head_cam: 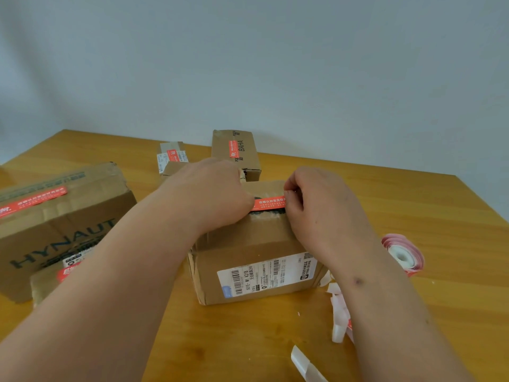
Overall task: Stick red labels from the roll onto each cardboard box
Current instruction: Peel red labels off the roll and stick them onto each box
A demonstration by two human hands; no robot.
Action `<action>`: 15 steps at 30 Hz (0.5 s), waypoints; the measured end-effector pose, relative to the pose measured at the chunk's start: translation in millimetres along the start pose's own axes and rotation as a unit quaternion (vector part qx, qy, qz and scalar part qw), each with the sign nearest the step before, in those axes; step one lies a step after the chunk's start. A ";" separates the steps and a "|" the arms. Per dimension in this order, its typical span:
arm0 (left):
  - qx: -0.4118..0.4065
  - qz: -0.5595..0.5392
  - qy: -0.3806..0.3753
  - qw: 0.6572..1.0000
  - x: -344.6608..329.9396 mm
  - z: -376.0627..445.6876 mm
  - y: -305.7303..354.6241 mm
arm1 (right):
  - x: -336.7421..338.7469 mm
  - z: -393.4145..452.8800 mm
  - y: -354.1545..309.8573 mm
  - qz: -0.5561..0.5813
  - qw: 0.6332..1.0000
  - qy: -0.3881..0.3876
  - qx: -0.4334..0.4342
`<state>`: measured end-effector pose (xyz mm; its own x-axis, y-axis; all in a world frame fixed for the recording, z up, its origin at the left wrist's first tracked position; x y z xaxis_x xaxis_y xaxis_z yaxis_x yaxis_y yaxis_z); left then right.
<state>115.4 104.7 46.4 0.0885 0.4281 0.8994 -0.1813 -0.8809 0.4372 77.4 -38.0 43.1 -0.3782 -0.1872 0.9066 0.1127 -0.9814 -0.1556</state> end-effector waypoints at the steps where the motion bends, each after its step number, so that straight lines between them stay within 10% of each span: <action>1: -0.001 0.002 0.003 1.000 -0.2 0.0 0.0 | 0.3 -0.4 -0.4 0.000 1.000 0.001 0.002; 15: -0.020 -0.072 0.059 0.995 2.7 -7.1 -9.9 | 6.5 -2.8 11.7 0.012 0.999 0.029 -0.030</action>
<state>110.5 116.0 44.5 0.0013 0.5716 0.8205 -0.2150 -0.8011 0.5585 73.7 -50.8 46.0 -0.4292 -0.2110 0.8782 0.0684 -0.9771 -0.2013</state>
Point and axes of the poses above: each hand's wrist, its own z-axis towards the middle knuckle, its own x-axis out of the back of the hand, y = z × x, the point moved 6 cm from there along z, towards the middle knuckle, and after that the axes turned 8 degrees about -z, right-handed, at the moved point
